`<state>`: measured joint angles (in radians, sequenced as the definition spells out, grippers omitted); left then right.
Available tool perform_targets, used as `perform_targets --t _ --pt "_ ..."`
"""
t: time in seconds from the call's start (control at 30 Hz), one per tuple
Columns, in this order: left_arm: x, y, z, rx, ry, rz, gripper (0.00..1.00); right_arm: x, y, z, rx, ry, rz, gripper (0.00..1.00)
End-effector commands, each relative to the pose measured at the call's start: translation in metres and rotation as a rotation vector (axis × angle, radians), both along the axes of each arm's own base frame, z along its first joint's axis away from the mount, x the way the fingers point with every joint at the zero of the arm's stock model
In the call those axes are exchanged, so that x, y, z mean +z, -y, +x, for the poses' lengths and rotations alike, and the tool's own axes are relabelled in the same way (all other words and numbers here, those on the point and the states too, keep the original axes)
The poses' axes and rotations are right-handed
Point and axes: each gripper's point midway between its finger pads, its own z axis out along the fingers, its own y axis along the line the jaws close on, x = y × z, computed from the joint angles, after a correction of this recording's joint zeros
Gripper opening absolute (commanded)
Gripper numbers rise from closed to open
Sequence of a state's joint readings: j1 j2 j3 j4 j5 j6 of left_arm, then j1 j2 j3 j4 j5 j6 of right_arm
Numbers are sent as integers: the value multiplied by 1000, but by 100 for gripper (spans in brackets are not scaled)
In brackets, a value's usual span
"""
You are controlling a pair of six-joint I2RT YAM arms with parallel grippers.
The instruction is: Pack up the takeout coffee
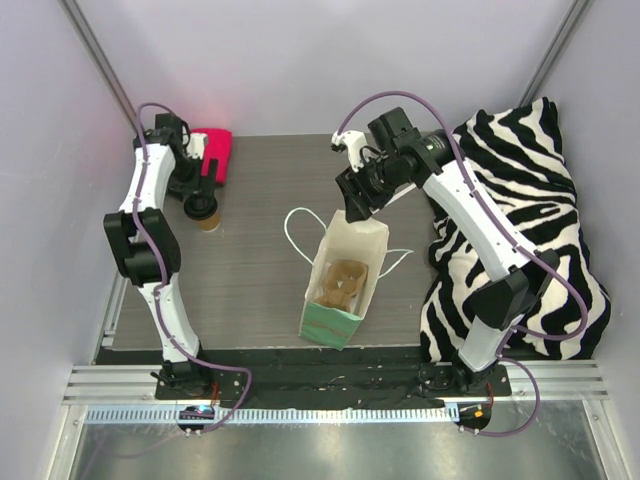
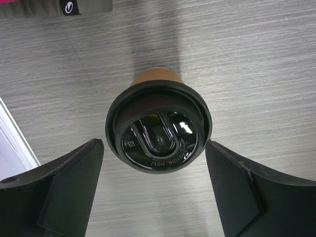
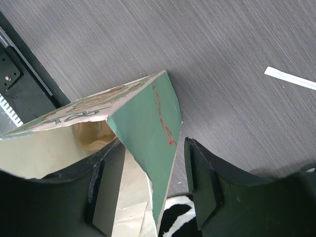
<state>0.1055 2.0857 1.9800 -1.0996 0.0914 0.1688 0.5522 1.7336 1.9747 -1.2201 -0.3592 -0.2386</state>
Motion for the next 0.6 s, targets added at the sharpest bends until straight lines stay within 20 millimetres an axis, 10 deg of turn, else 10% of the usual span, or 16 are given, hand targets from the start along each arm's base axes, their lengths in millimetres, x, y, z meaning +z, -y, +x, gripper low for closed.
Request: perform_targets --t 0.0,0.57 --pt "3 -1 17 -8 50 -3 86 15 -1 7 2 46 14 59" --pt "-10 1 20 -22 40 21 75 13 2 13 -5 30 10 59"
